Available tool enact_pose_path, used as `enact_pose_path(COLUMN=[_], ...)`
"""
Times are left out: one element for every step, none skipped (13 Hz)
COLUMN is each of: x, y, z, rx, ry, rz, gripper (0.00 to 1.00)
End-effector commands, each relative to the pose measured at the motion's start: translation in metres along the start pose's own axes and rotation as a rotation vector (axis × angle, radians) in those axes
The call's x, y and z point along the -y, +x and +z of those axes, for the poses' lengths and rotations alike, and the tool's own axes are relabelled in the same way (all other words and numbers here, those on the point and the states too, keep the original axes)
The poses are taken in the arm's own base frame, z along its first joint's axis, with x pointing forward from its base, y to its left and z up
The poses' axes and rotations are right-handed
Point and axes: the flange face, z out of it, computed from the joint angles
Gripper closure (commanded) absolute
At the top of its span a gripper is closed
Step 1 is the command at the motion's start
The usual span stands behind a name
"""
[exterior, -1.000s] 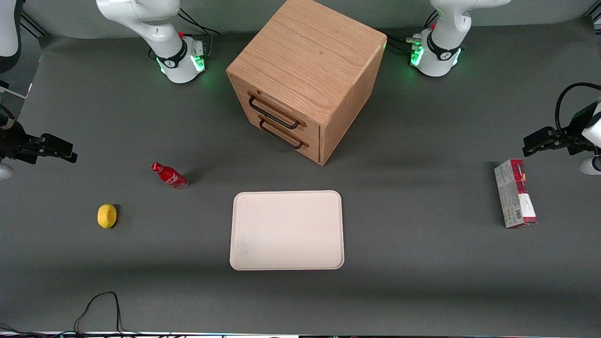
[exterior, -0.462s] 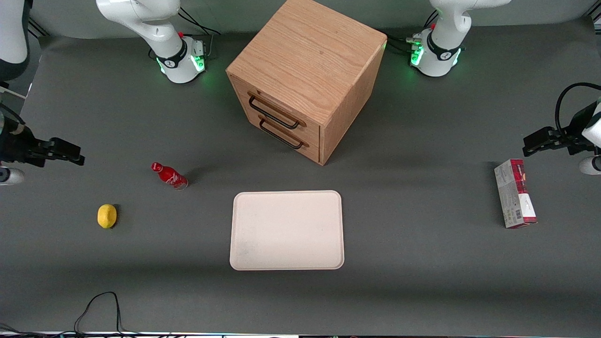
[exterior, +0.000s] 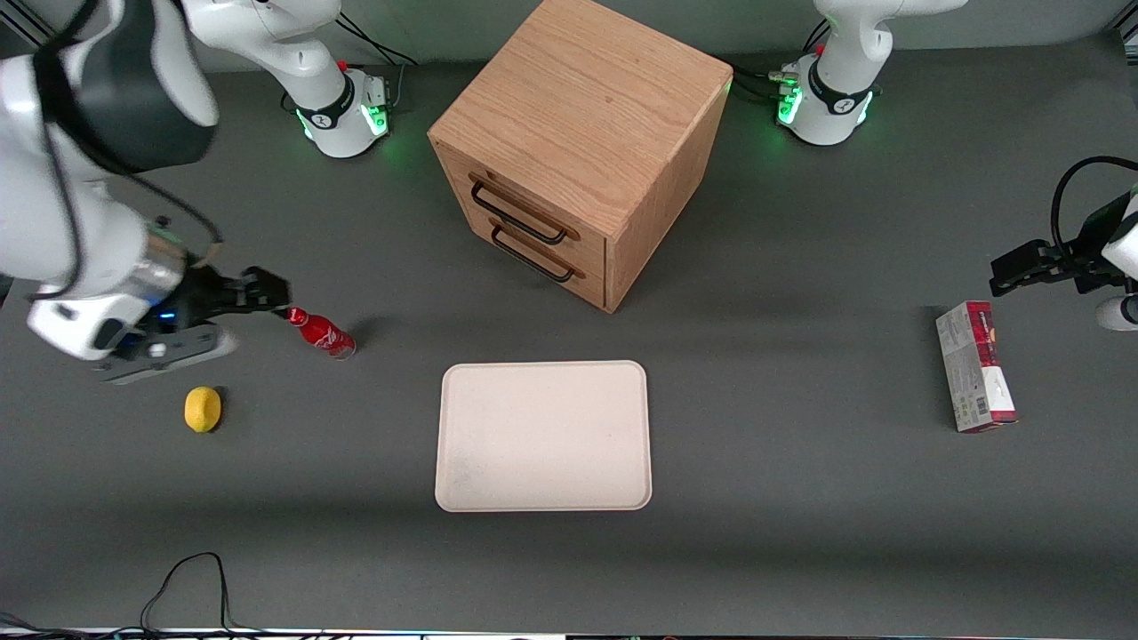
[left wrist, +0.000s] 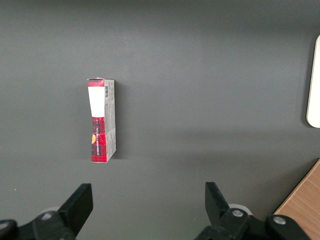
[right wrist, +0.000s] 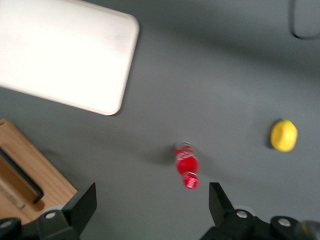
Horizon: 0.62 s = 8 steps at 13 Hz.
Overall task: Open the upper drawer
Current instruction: 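Move the right gripper to the upper drawer's black handle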
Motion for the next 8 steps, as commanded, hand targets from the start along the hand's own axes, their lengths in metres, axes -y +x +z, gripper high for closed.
enact_pose_path(x=[0.075, 0.107, 0.140, 0.170, 0.194, 0.212, 0.223, 0.235], y=[0.008, 0.007, 0.003, -0.003, -0.007, -0.009, -0.013, -0.017], z=[-0.002, 0.000, 0.004, 0.007, 0.012, 0.019, 0.021, 0.029], rx=[-0.022, -0.035, -0.030, -0.025, -0.022, -0.014, -0.011, -0.002], ry=[0.001, -0.001, -0.003, -0.005, -0.009, -0.009, -0.012, -0.013], rz=[-0.147, -0.196, -0.252, -0.301, -0.339, -0.367, -0.402, -0.451], gripper=[0.00, 0.00, 0.00, 0.00, 0.00, 0.00, 0.00, 0.00])
